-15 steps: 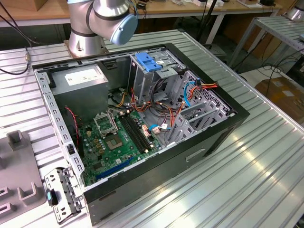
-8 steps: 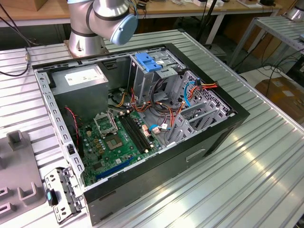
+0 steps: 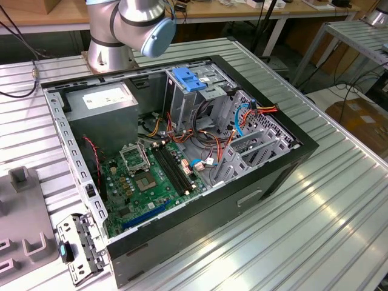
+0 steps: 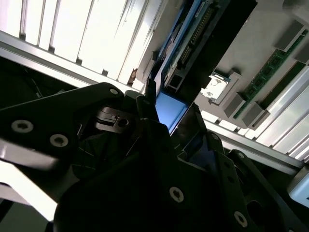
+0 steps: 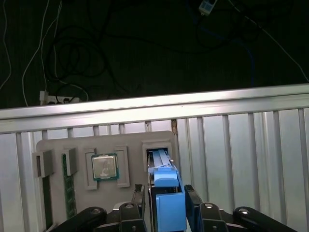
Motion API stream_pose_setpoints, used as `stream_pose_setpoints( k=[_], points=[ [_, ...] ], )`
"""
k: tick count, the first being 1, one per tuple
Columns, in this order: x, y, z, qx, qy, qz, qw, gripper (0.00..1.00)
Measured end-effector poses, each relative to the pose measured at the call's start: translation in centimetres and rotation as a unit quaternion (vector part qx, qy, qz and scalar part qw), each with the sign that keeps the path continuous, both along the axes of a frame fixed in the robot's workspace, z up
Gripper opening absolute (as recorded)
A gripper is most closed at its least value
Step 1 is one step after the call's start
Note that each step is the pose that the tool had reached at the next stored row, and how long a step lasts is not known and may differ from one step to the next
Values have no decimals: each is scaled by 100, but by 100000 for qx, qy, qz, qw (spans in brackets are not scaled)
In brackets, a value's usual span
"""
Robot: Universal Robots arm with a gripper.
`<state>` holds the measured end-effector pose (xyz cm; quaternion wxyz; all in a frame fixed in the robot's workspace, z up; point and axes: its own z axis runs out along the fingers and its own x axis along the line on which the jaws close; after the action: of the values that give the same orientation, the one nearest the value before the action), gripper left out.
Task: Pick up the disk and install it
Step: 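Pick up the disk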
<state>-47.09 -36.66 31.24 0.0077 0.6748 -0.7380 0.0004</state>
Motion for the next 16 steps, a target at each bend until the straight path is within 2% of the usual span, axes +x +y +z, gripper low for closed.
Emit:
stream_pose_setpoints(
  k=[8, 9, 16],
  points=[
    [1, 8, -16, -9, 11, 22, 100000, 44],
    [1, 8, -18, -5, 9, 20, 100000, 38],
    [1, 8, -32, -26, -2, 28, 100000, 37]
  ],
)
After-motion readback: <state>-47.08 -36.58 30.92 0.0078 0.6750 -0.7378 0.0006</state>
